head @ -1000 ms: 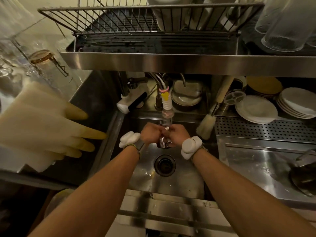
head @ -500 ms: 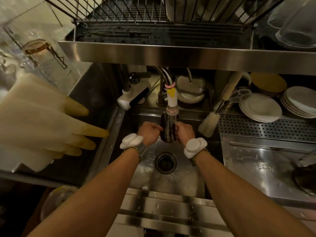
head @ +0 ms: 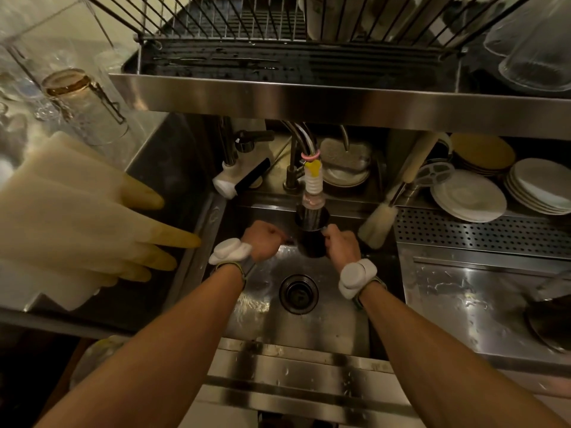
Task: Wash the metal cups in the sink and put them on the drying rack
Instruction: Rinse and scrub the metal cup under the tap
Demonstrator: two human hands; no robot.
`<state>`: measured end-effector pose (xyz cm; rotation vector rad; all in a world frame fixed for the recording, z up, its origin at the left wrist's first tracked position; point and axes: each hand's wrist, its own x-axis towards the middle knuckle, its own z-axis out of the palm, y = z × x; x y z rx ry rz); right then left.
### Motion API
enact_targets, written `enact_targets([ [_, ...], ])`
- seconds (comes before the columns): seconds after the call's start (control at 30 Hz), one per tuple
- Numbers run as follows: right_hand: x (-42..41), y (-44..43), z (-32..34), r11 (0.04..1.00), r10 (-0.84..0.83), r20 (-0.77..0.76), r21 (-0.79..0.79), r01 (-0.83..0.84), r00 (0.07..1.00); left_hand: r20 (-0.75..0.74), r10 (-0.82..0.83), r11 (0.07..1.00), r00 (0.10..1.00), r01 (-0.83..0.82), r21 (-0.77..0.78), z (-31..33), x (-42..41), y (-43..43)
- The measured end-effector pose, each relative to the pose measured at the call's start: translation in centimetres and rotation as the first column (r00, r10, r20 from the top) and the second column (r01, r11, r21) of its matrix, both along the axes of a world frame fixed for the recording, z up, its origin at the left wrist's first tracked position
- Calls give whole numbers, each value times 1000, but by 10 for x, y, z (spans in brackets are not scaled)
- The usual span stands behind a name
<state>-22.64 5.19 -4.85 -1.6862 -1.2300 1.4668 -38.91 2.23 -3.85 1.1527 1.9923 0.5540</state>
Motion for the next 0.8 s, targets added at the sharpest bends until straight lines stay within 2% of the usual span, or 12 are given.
enact_targets([
  [0.2,3,3,3,1000,17,26,-20,-17,1000,-9,25,999,1000,-25,-27,-1,-1,5],
  [0.27,6,7,6,997,72,89,-13,-71,993,8,31,999,999,-31,-33,3,-1,7],
  [0.33,10,10,10,981,189,219,5,-195,957,-21,12,999,1000,-13,-48,9,0,5],
  [0.4,16,11,17,925,335,408,30,-379,849,-56,-15,998,998,12,-64,16,1,1],
  [0.5,29,15,30,831,425,614,25,-555,665,-79,-50,995,996,43,-87,22,5,-1],
  [0.67,42,15,57,717,397,808,23,-697,435,-138,-93,995,986,86,-57,32,13,-3],
  [0.8,42,11,81,664,374,896,-79,-744,239,-182,-111,993,977,105,-45,43,20,-3],
])
